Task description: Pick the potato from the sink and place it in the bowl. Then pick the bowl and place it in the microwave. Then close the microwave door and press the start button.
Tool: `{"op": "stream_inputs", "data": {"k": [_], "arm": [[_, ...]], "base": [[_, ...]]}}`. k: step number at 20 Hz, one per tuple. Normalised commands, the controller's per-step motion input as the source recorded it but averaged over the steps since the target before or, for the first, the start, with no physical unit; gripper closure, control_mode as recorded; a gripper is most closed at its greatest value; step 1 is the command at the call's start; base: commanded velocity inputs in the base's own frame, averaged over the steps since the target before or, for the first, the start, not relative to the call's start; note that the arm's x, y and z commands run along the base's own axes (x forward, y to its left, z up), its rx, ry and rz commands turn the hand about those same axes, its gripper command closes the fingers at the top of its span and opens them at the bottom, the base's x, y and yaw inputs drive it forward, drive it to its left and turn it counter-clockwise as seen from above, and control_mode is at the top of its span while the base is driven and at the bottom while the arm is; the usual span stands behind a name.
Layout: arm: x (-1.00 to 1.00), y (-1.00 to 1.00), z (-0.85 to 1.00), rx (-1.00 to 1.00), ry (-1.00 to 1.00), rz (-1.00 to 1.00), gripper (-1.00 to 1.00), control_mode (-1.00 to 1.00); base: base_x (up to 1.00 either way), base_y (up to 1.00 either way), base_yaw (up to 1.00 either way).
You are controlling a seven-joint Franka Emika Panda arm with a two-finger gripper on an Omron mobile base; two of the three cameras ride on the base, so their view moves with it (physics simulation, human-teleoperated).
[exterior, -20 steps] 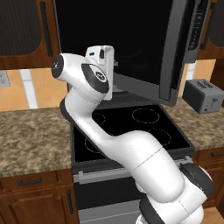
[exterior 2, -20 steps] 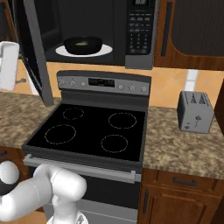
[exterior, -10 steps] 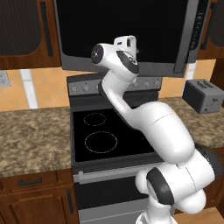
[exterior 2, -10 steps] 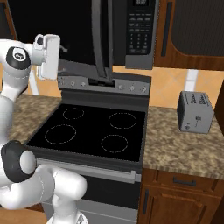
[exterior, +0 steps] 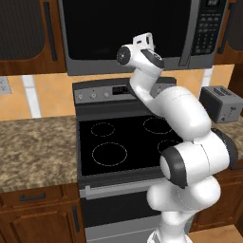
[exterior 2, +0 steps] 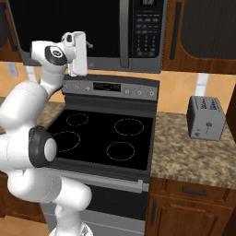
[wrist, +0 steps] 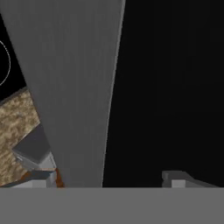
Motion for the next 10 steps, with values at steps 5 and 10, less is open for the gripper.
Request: {"op": "stream_inputs", "data": {"k": [5,10], "arm": [[0.63,-0.07,0.00,-0.07,0.00,0.08,-1.00,-1.00],[-0.87,-0.03,0.00,0.05,0.00,0.07,-1.00,-1.00]], "base": [[0.00,0.00,0.00],[0.00,0.00,0.00]]}}
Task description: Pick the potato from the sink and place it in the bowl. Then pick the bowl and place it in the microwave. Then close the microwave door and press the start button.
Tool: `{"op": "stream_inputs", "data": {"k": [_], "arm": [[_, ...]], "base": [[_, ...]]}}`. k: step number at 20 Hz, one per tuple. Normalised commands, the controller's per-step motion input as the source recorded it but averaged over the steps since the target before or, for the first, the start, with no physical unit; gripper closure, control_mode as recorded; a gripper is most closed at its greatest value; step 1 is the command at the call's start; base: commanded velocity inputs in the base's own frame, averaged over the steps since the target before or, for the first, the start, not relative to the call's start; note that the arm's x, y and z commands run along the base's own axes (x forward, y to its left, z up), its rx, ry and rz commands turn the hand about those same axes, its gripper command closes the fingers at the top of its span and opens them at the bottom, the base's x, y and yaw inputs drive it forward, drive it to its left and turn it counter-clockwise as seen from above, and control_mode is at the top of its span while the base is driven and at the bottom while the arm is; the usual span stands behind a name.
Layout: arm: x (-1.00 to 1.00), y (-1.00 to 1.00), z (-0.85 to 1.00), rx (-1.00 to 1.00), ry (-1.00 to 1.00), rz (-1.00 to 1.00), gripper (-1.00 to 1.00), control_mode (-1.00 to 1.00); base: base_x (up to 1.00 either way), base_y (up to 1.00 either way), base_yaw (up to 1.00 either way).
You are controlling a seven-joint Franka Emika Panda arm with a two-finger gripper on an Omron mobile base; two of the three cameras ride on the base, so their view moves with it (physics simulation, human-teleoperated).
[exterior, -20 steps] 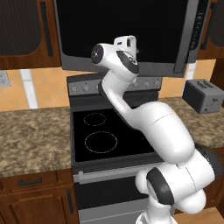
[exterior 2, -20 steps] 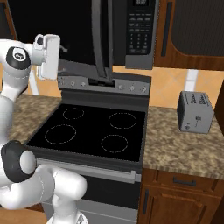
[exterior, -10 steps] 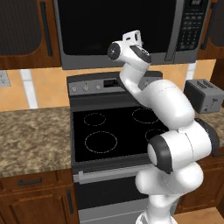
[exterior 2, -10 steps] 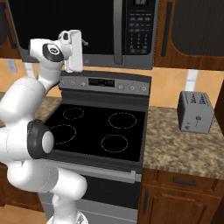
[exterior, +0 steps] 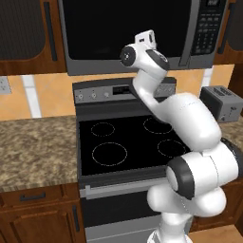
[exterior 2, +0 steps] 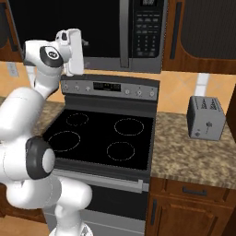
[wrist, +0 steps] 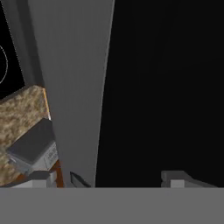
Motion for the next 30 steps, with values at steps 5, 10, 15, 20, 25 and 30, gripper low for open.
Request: {"op": "stream_inputs", "data": {"k": [5,10,15,20,25,30], "arm": [[-1.00,-0.47,0.16,0.24,0.00,0.02,-1.00,-1.00],[-0.97,-0.92,0.21,0.23,-0.01,0.11,-1.00,-1.00],[-0.58,-1.00,0.01,0.22,-0.07,0.24,-1.00,-1.00],[0.10,-0.94,0.00,0.09,-0.16,0.42,-1.00,-1.00],[0.45,-0.43,0.00,0.02,-0.16,0.45,-1.00,-1.00],[0.38,0.21,0.08,-0.01,-0.24,0.20,1.00,-1.00]], "base": [[0.00,0.00,0.00],[0.00,0.00,0.00],[0.00,0.00,0.00],[0.00,0.00,0.00],[0.00,0.00,0.00],[0.00,0.00,0.00]]}}
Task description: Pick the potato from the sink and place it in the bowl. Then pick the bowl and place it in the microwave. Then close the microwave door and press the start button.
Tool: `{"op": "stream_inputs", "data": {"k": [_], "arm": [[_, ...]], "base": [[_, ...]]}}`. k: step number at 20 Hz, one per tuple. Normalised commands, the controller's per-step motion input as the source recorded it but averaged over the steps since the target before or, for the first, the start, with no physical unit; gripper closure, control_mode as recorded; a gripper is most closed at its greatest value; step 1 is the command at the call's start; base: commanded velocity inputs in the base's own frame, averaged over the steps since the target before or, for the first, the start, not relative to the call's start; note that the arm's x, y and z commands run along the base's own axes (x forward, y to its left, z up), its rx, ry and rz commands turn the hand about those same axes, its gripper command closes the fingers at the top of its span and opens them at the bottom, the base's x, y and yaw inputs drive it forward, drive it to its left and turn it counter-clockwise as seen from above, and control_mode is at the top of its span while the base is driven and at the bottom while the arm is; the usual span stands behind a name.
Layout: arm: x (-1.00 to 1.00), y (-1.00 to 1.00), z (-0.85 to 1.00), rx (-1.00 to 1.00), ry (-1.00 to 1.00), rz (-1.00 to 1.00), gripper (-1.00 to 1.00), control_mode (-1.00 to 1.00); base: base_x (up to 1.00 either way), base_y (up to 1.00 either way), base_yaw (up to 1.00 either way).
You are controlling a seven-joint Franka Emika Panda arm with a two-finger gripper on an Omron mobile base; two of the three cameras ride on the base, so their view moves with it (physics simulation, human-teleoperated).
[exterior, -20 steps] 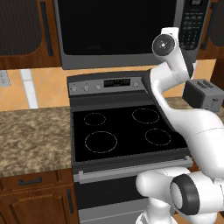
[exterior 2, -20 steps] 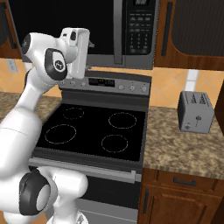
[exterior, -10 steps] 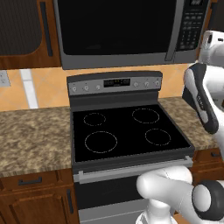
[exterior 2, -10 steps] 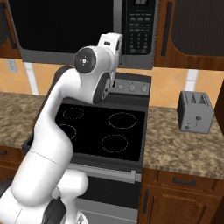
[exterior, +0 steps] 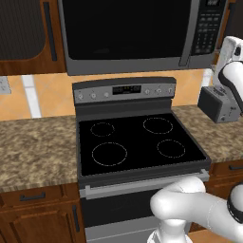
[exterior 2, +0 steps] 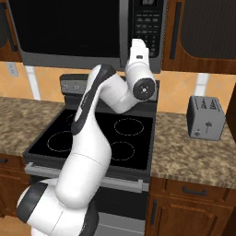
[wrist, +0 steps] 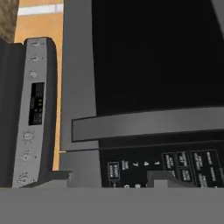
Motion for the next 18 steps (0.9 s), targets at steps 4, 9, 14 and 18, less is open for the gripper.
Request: {"op": "stream_inputs", "data": {"k": [4,9,14,18], "arm": [[0.58,0.21,0.20,0.00,-0.05,0.00,1.00,-1.00],[0.51,0.01,0.05,0.00,-0.02,0.00,1.00,-1.00],[0.32,-0.18,0.00,0.00,-0.08,0.00,1.00,-1.00],[0.42,-0.18,0.00,0.00,-0.05,0.00,1.00,-1.00]], "base": [[0.00,0.00,0.00],[0.00,0.00,0.00],[0.00,0.00,0.00],[0.00,0.00,0.00]]}}
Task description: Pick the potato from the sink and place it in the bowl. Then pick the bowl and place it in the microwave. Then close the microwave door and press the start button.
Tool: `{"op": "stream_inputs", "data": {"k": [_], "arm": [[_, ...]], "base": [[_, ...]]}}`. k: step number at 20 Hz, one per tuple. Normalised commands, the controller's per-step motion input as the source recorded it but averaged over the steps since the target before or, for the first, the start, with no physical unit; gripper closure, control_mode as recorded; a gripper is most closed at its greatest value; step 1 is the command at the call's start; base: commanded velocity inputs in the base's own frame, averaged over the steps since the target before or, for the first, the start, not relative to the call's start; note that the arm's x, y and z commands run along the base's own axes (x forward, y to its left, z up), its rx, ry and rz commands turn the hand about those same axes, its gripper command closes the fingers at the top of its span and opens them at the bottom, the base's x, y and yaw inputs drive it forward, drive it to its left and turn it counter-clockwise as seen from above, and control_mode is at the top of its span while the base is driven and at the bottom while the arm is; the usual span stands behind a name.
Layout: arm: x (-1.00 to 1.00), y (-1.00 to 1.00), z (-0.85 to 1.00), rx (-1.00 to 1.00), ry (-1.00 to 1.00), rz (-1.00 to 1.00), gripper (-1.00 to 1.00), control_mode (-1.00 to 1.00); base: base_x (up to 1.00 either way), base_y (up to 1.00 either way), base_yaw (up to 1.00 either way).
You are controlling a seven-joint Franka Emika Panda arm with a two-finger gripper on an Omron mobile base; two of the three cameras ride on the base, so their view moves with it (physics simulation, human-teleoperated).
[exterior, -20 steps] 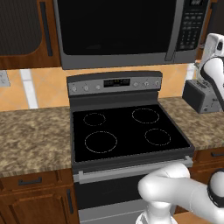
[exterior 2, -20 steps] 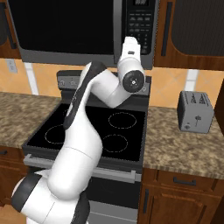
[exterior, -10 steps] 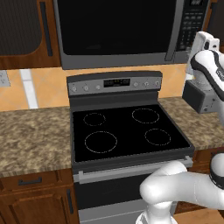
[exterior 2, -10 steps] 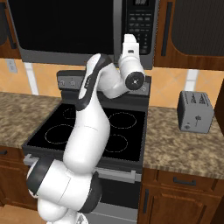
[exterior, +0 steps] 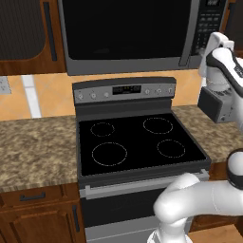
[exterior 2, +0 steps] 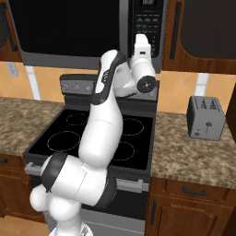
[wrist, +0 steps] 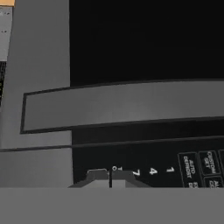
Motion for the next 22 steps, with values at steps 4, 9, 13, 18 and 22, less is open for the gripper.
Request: {"op": "stream_inputs", "data": {"k": [4,9,13,18,22], "arm": [[0.47,-0.05,0.00,0.00,0.00,0.00,1.00,-1.00],[0.44,-0.08,0.00,0.00,0.00,0.00,1.00,-1.00],[-0.06,-0.08,-0.01,0.00,-0.05,0.02,1.00,-1.00],[-1.00,0.00,0.00,0.02,-0.05,0.05,1.00,-1.00],[-1.00,0.00,-0.08,0.00,0.00,0.08,1.00,-1.00]], "base": [[0.00,0.00,0.00],[0.00,0.00,0.00],[0.00,0.00,0.00],[0.00,0.00,0.00],[0.00,0.00,0.00]]}}
